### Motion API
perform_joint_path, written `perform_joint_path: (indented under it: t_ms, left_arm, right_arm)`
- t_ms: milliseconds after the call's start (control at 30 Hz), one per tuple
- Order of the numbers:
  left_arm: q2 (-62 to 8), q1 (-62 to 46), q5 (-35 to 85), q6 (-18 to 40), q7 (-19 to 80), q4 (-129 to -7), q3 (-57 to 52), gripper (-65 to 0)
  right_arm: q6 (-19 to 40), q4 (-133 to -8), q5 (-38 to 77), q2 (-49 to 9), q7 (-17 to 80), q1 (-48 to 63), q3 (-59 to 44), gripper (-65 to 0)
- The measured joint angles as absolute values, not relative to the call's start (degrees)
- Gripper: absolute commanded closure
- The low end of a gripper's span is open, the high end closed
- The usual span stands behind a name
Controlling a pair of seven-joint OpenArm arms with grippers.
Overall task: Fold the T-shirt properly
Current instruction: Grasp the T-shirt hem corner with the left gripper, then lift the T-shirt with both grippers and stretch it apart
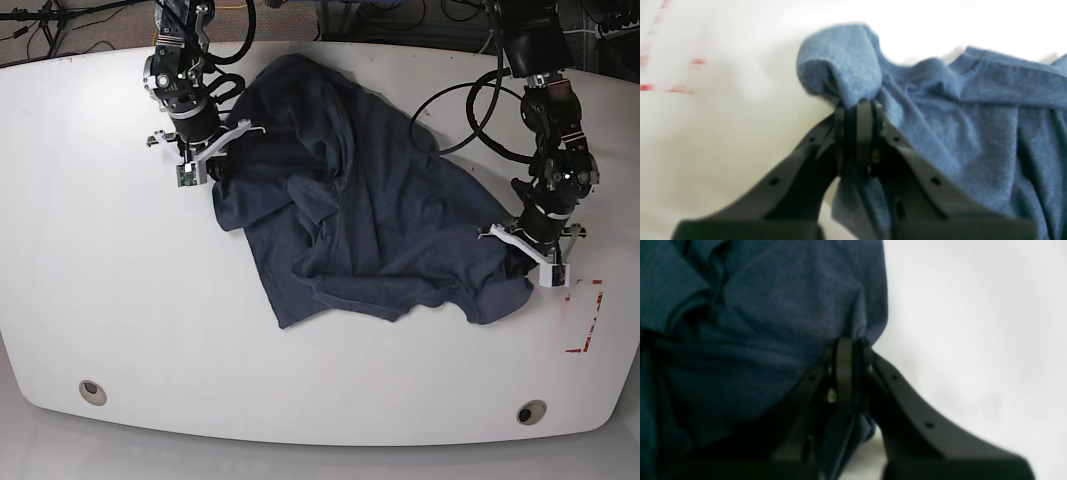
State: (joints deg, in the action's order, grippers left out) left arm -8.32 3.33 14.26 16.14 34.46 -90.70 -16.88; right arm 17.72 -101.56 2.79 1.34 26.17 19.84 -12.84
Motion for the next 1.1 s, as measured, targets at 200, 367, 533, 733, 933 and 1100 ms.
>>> perform_joint_path:
  t_ms: [200,367,533,733,933,1100]
  left_arm:
    - [-8.8,3.0,14.2,16.2,36.2,-95.4,-17.1,0.0]
    - [-8.8,3.1,14.4,16.4,36.2,-99.3,-17.4,0.0]
    - [-8.4,3.6,14.7,16.6,40.4,-102.4,-21.2,0.0]
    - [-8.3,6.1,14.3,16.4,44.1,-105.8,-23.9,0.0]
    - [-8.2,7.5,14.7,16.5,46.4,-109.2,-24.5,0.0]
    - [-8.1,9.2,14.7,16.6,49.8,-112.0,-24.5,0.0]
  right_arm:
    - [17.8,-101.5,2.5,1.3,26.2,17.1,-14.8,-2.9]
    - [17.9,-101.6,3.0,-0.4,26.2,14.4,-14.4,-2.9]
    - [18.0,-101.6,2.9,-2.6,26.2,11.4,-14.5,-2.9]
    - [18.0,-101.5,3.0,-5.4,26.4,6.6,-14.5,-2.9]
    - [18.1,-101.5,3.2,-8.3,26.2,2.3,-14.3,-3.0]
    - [18.0,-101.5,3.2,-9.6,26.4,-1.5,-14.3,-3.0]
